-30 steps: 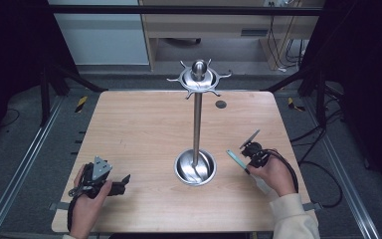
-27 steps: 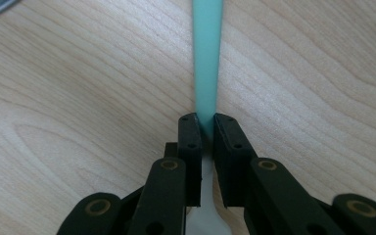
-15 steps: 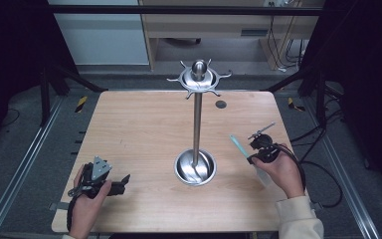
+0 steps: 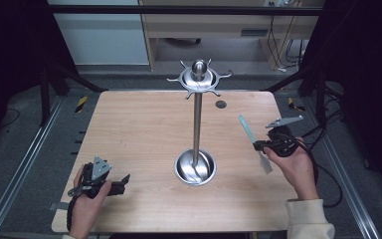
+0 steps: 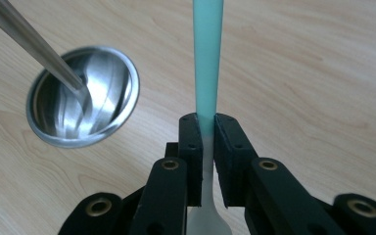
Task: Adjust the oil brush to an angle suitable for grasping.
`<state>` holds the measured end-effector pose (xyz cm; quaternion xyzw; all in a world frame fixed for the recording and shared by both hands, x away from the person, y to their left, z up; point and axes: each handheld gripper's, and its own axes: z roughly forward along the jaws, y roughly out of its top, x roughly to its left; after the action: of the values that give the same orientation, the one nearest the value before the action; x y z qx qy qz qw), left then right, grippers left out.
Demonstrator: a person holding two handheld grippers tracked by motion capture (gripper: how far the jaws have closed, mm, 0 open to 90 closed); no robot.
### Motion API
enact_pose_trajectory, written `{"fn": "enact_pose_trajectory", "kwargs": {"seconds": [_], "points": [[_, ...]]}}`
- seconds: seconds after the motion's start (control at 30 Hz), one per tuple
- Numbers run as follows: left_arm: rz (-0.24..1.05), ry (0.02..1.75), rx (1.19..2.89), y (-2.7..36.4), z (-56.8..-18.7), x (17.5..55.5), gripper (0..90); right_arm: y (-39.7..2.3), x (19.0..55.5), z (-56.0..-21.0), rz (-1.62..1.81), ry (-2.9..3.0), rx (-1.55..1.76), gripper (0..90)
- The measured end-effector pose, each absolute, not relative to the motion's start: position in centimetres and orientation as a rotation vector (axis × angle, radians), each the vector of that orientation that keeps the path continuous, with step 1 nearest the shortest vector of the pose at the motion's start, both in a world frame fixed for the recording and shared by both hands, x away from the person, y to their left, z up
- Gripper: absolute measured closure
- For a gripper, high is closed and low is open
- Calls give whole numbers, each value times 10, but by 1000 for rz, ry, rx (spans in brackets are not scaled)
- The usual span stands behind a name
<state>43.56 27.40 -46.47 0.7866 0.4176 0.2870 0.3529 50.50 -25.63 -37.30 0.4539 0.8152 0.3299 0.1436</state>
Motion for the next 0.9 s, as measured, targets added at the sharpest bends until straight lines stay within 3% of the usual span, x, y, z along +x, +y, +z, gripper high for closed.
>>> {"fn": "enact_pose_trajectory", "kwargs": {"seconds": [0.6,0.9], "points": [[735,1073,2036,274,-465,435,41,-261,468,-307,1262,2176,1139,825],[737,1073,2035,274,-464,435,41,-254,457,-292,1334,2142,1057,825]]}}
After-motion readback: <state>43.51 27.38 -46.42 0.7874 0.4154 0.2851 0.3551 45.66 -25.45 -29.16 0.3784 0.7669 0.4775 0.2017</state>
